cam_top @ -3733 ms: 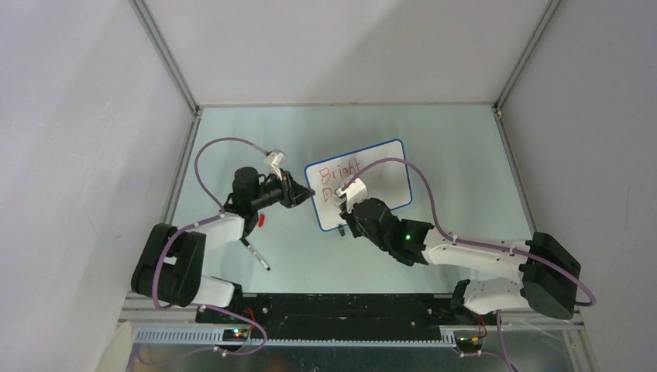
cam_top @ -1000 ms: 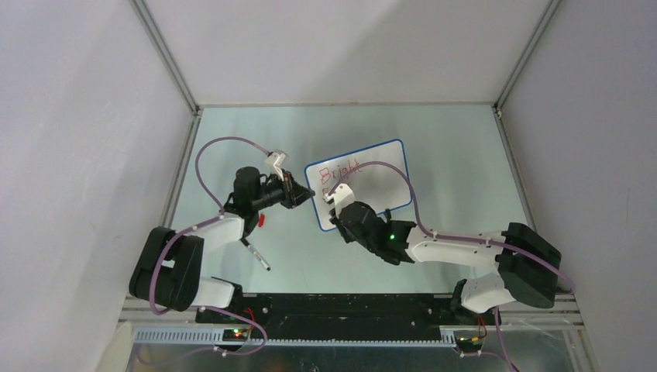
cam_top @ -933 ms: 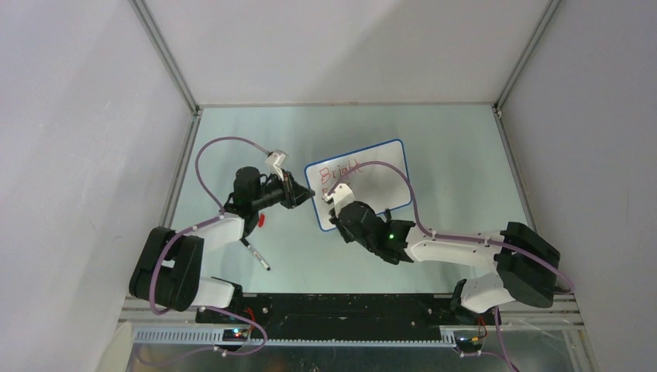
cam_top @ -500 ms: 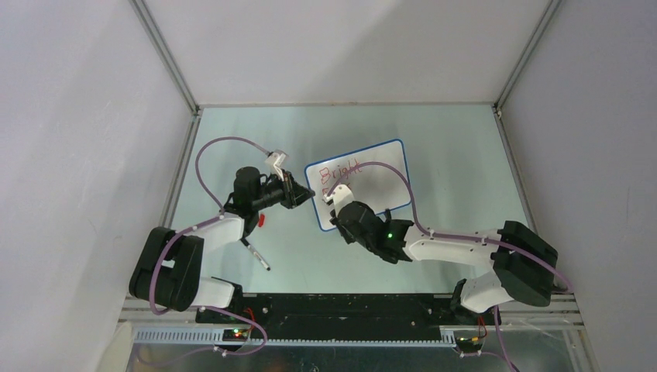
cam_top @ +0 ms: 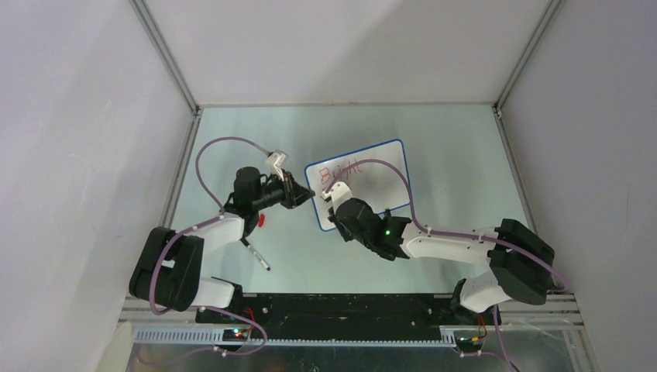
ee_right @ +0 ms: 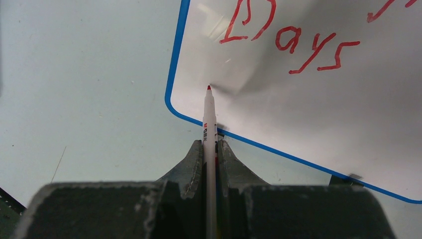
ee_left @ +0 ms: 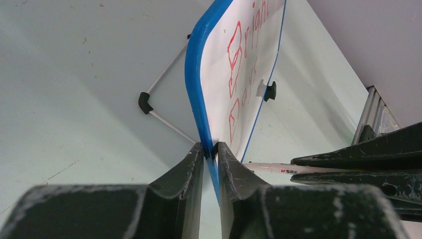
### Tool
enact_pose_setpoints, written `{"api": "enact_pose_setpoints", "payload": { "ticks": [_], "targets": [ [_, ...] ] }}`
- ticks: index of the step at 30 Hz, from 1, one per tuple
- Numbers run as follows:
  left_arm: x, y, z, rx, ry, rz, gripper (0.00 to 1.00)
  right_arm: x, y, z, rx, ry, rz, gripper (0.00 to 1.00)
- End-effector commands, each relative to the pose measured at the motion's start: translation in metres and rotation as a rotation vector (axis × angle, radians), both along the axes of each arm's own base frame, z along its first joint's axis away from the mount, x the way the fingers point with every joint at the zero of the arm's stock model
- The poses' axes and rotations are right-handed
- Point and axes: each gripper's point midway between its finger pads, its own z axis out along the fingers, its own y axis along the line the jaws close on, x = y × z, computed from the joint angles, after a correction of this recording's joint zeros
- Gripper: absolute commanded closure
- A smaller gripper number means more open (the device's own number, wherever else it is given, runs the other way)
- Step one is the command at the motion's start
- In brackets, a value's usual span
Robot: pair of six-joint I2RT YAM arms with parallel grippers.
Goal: Write a sentence on the whiteboard
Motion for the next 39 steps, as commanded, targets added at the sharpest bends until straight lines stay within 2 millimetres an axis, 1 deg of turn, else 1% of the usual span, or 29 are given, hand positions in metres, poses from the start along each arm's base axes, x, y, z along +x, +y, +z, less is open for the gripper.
{"api": "enact_pose_setpoints", "payload": {
  "ticks": [1,13,26,39],
  "targets": [
    [0.01,-0.004,0.024,0.005,-0.091,-0.004,0.78,0.008,0.01,0.015,0.041,-0.011,-0.009,1.0],
    [0.01,-0.004,0.022,0.008,-0.088,-0.006,0.78,0.012,0.008,0.009,0.025,0.004,-0.02,1.0],
    [0.009,-0.005,0.024,0.011,-0.092,-0.007,0.78,0.019,0.005,0.009,0.02,0.009,-0.035,1.0],
    [0.009,-0.006,0.022,0.015,-0.089,-0.009,0.78,0.031,0.002,0.02,0.034,0.001,-0.059,1.0]
  ]
}}
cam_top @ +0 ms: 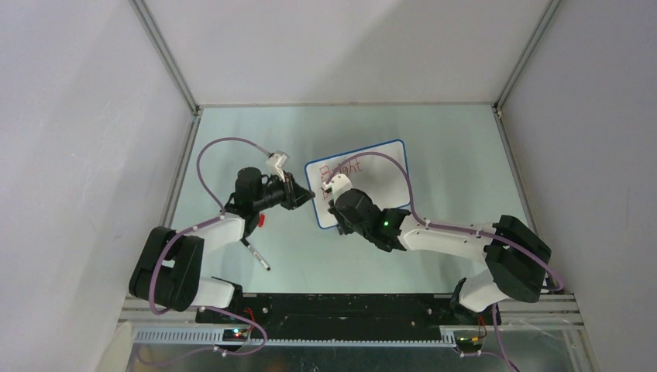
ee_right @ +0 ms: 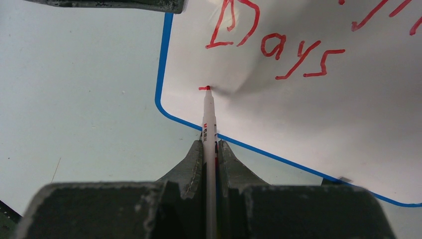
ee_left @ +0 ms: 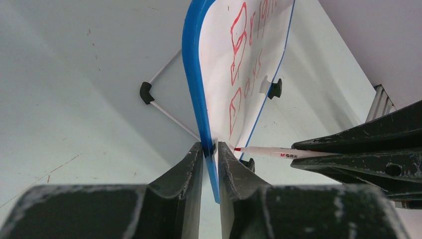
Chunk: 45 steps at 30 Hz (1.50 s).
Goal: Write a sentence on the whiteboard
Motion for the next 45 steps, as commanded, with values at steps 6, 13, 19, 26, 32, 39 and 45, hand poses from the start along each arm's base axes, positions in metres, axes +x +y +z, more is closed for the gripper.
{"api": "enact_pose_setpoints", "payload": {
  "ticks": [6,13,19,26,32,39,45],
  "targets": [
    [0.01,-0.008,0.027,-0.004,-0.099,-0.026,0.78,0.015,0.005,0.02,0.046,-0.028,-0.031,1.0],
    [0.009,-0.009,0.027,-0.004,-0.102,-0.027,0.8,0.014,0.007,0.029,0.062,-0.031,-0.022,1.0],
    [0.009,-0.008,0.027,-0.003,-0.102,-0.025,0.87,0.014,0.008,0.044,0.086,-0.049,-0.021,1.0],
    [0.01,-0.008,0.027,-0.002,-0.1,-0.025,0.87,0.016,0.007,0.048,0.082,-0.054,-0.021,1.0],
    [0.01,-0.008,0.027,-0.002,-0.1,-0.024,0.86,0.02,0.008,0.048,0.078,-0.056,-0.029,1.0],
    [0.01,-0.008,0.026,-0.001,-0.1,-0.023,0.86,0.022,0.007,0.046,0.075,-0.051,-0.039,1.0],
    [0.009,-0.008,0.026,0.0,-0.101,-0.024,0.85,0.024,0.006,0.04,0.062,-0.042,-0.045,1.0]
  ]
}}
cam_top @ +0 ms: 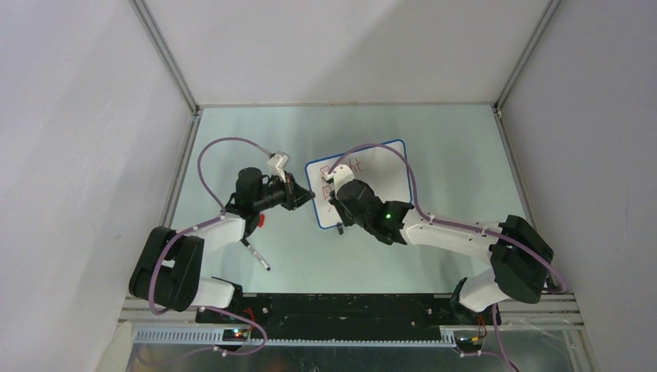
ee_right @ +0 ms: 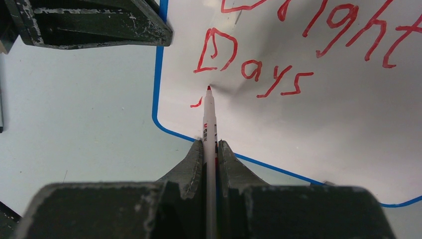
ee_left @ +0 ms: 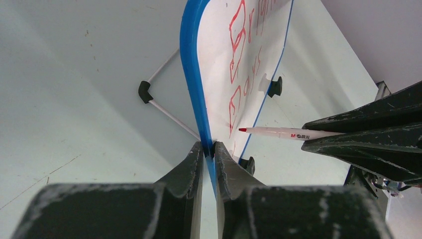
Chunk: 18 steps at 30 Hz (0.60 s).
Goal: Write a sentence on the whiteboard
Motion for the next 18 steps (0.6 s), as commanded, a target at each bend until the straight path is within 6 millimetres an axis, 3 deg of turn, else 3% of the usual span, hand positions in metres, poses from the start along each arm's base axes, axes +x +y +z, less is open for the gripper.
{"api": "enact_pose_setpoints", "payload": {
  "ticks": [1,18],
  "targets": [
    [0.011,-0.006,0.027,-0.009,-0.091,-0.015,0.85,0.009,0.006,0.015,0.028,-0.029,-0.019,1.0],
    [0.011,-0.006,0.028,-0.008,-0.093,-0.013,0.85,0.003,0.006,0.001,-0.003,0.011,-0.012,1.0]
  ]
}}
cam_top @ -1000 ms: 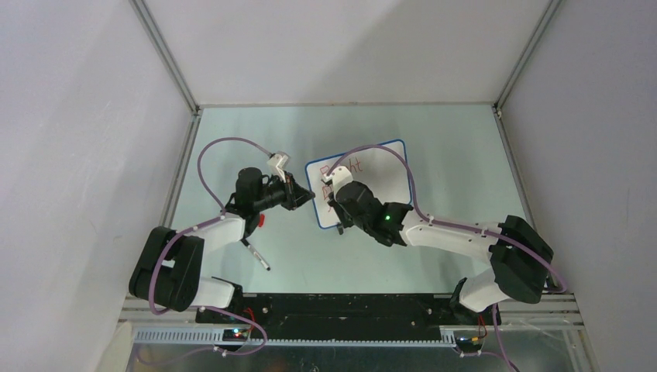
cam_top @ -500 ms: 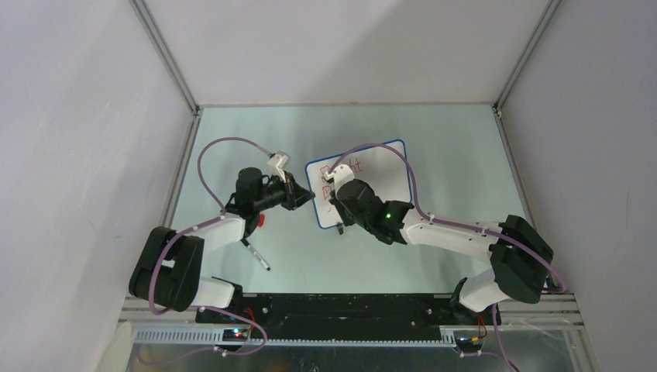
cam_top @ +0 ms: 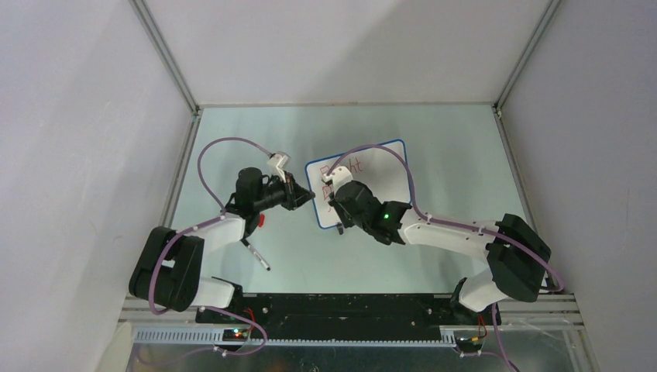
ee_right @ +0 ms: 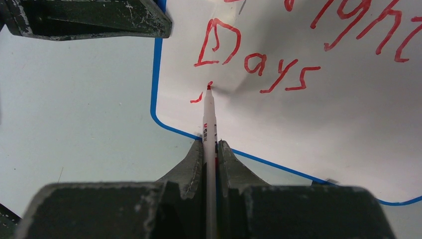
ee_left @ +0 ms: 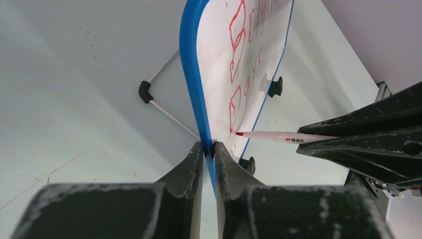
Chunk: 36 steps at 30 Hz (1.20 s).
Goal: Write a sentence on the whiteboard
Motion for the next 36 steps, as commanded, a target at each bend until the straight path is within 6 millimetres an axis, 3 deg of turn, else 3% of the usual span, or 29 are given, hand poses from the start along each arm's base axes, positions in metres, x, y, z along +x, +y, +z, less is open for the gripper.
{"api": "enact_pose_setpoints", "payload": {
  "ticks": [1,21,25,32,36],
  "targets": [
    [0.01,-0.006,0.028,-0.009,-0.093,-0.014,0.85,0.001,0.007,0.007,0.013,0.001,-0.007,1.0],
    [0.01,-0.006,0.029,-0.007,-0.097,-0.013,0.85,-0.014,0.011,-0.008,-0.025,0.03,0.023,1.0],
    [0.01,-0.006,0.029,-0.008,-0.097,-0.014,0.85,-0.014,0.012,-0.002,-0.009,0.02,0.027,1.0],
    [0.01,-0.005,0.029,-0.007,-0.097,-0.013,0.84,-0.007,0.012,0.027,0.062,-0.014,0.028,1.0],
    [0.01,-0.006,0.029,-0.007,-0.097,-0.014,0.84,-0.001,0.011,0.03,0.066,-0.017,0.02,1.0]
  ]
}}
